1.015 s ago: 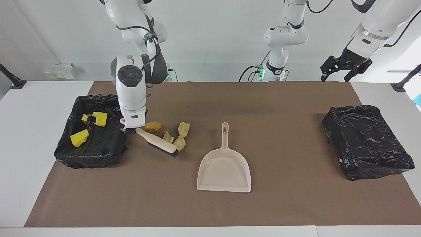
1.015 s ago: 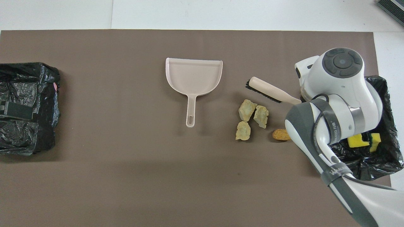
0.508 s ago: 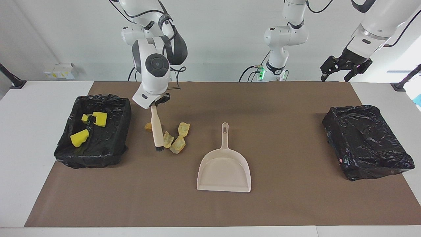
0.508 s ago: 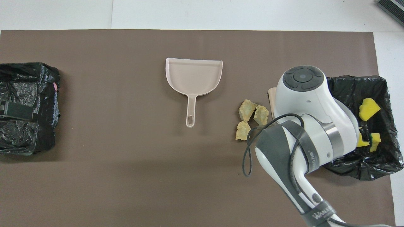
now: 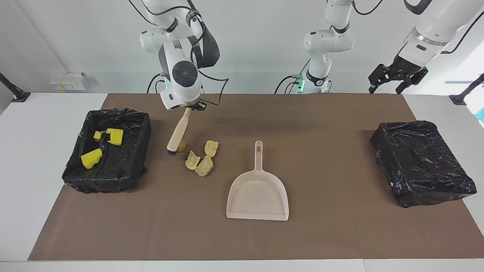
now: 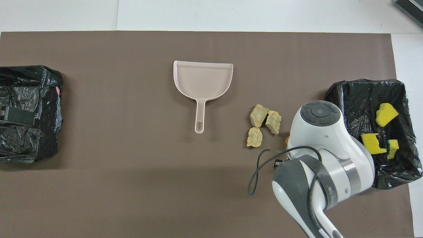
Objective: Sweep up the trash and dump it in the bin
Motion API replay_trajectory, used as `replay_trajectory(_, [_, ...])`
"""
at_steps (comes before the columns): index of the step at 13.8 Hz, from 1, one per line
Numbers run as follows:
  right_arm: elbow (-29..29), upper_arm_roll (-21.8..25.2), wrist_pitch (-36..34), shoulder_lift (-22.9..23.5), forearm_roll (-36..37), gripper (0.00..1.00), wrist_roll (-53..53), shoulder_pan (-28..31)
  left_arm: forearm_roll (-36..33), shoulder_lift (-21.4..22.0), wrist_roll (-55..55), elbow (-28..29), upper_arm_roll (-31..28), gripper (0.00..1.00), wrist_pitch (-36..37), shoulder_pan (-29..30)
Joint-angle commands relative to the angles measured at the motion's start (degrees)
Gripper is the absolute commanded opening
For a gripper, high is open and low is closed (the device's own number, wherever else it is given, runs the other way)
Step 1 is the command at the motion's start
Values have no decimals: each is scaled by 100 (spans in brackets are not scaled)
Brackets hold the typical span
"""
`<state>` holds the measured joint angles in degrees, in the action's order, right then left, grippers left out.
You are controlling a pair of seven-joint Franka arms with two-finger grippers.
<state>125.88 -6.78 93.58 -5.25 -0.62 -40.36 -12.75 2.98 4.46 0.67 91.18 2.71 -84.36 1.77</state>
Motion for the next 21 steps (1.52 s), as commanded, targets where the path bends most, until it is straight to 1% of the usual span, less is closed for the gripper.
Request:
replay_trajectory(1, [1585, 1, 1054, -1134, -132, 0, 359, 280, -87, 90, 13, 93, 37, 100, -37, 43])
replay_trajectory(2, [1710, 1, 1205, -1188, -132, 0, 597, 447, -87, 99, 13, 93, 37, 100, -37, 51])
replay_trajectory(4, [1712, 1, 1381, -1136, -132, 0, 1002, 685, -87, 90, 12, 93, 37, 100, -37, 42])
replay_trajectory(5, [1729, -8, 1556, -1075, -132, 0, 1038, 704, -87, 99, 4, 93, 37, 100, -37, 42])
replay_trajectory(6, [1729, -8, 1706, -944, -132, 0, 1047, 695, -87, 90, 4, 93, 37, 100, -37, 51])
replay_trajectory(8, [1703, -16, 1891, -855, -175, 0, 1065, 625, -87, 99, 13, 93, 37, 100, -37, 51])
replay_trajectory(10, [1633, -16, 2084, -758, -385, 0, 1414, 476, -87, 99, 13, 93, 37, 100, -37, 42])
replay_trajectory(11, [1572, -16, 2077, -723, -560, 0, 1608, 380, -87, 90, 13, 93, 37, 100, -37, 51])
replay_trajectory(13, [1405, -16, 1963, -635, -693, 0, 1855, 265, -87, 90, 13, 93, 37, 100, -37, 51])
replay_trajectory(14, [1256, -16, 1823, -574, -764, 0, 1900, 116, -87, 99, 13, 93, 37, 100, -37, 43])
replay_trajectory(16, [695, -16, 1332, -285, -764, 0, 1882, 10, -87, 99, 13, 84, 37, 100, -37, 42])
replay_trajectory(17, [475, -8, 1103, -257, -747, 0, 1917, 18, -87, 90, 13, 92, 37, 100, -37, 42])
replay_trajectory(19, [114, 1, 734, -222, -633, 0, 2014, 88, -26, 125, -31, 110, 46, 100, 77, 16])
replay_trajectory(21, [-2, 36, 609, -239, -239, 0, 2216, 115, -17, 143, -67, 128, 195, 100, 52, -255])
